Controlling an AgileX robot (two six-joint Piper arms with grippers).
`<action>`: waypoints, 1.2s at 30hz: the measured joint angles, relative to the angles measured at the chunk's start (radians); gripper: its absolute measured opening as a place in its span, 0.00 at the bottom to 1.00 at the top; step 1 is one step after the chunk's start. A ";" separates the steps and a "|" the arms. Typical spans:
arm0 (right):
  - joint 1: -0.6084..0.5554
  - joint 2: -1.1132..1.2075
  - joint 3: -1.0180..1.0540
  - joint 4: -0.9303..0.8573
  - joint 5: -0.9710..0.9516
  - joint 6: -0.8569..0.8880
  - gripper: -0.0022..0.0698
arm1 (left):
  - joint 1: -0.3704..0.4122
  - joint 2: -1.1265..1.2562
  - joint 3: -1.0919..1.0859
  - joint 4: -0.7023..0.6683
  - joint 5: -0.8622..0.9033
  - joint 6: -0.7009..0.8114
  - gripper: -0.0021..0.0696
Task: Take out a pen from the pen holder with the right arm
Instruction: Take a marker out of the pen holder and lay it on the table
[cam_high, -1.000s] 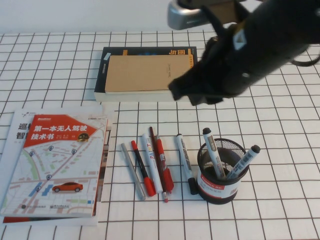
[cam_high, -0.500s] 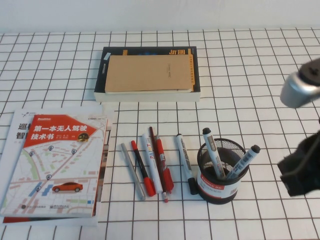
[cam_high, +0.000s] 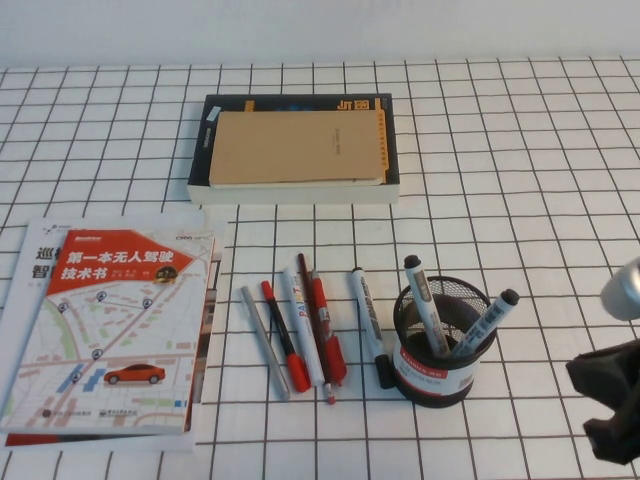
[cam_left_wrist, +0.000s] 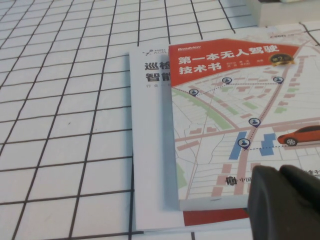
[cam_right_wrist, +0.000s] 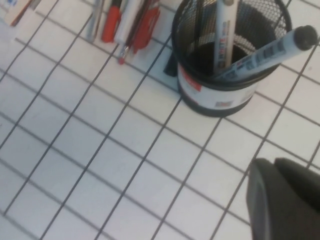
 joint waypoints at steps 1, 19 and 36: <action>-0.021 -0.019 0.040 0.000 -0.047 0.000 0.01 | 0.000 0.000 0.000 0.000 0.000 0.000 0.02; -0.560 -0.722 0.808 -0.004 -0.781 0.002 0.01 | 0.000 0.000 0.000 0.000 0.000 0.000 0.02; -0.568 -0.918 0.810 -0.079 -0.528 0.000 0.01 | 0.000 0.000 0.000 0.000 0.000 0.000 0.02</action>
